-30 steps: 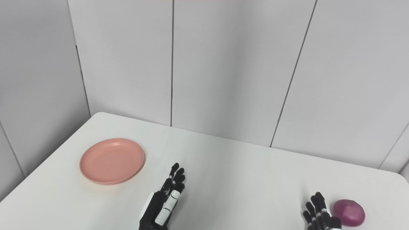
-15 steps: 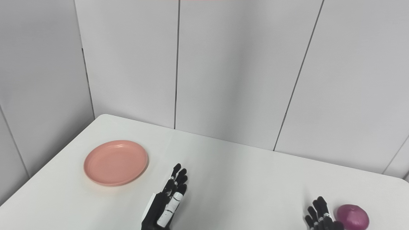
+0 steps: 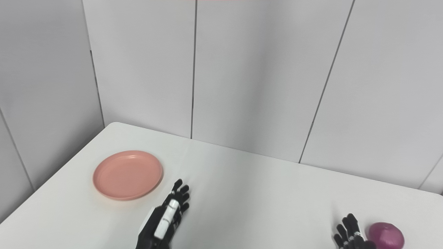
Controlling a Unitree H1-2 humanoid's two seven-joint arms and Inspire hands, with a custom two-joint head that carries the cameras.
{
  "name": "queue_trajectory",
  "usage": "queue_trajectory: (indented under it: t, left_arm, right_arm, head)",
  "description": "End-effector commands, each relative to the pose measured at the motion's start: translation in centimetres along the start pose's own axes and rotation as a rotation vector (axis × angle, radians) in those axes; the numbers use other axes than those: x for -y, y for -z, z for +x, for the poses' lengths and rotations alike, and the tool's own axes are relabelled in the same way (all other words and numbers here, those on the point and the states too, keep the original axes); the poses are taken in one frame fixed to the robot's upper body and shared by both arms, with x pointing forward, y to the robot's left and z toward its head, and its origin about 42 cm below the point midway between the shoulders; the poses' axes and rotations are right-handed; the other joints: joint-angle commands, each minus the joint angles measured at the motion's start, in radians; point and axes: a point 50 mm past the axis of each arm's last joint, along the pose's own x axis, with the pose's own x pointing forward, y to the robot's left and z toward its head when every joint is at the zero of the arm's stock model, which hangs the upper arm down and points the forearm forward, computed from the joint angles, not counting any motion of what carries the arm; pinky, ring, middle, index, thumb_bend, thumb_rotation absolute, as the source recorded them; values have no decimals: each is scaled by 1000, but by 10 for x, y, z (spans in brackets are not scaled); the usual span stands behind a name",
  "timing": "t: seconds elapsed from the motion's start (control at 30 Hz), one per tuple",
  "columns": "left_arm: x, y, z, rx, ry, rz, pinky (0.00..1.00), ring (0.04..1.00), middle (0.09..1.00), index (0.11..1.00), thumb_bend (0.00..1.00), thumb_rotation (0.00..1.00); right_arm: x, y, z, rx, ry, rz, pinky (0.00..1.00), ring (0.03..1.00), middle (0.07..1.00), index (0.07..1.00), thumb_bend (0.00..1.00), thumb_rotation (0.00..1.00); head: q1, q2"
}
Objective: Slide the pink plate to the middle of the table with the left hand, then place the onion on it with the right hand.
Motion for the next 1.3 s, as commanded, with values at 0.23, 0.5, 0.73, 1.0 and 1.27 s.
queue_trajectory:
  t: [0.23, 0.5, 0.73, 1.0, 1.27]
  left_arm:
    - [-13, -93, 57, 92, 29, -13, 1000, 1000, 1000, 989, 799, 869]
    - [-31, -147, 82, 183, 50, 8, 1000, 997, 990, 969, 816, 888]
    - [-68, -184, 102, 211, 71, 170, 891, 903, 906, 890, 869, 891]
    - [-129, -206, 125, 229, -2, 272, 813, 857, 874, 851, 918, 864]
    - [-185, -204, 141, 208, -107, 257, 831, 874, 877, 881, 902, 853]
  right_arm:
    - [0, 58, -50, -185, 63, 58, 1000, 1000, 1000, 1000, 864, 1000]
    - [1, 60, -49, -186, 61, 62, 1000, 1000, 1000, 1000, 851, 1000]
    - [2, 61, -48, -183, 57, 67, 1000, 1000, 1000, 1000, 838, 1000]
    - [4, 60, -49, -192, 64, 52, 1000, 1000, 1000, 1000, 842, 1000]
    - [3, 57, -50, -192, 67, 66, 1000, 1000, 1000, 1000, 871, 1000]
  head:
    - [7, -5]
    - [8, -16]
    - [12, -22]
    - [21, -19]
    - [22, -18]
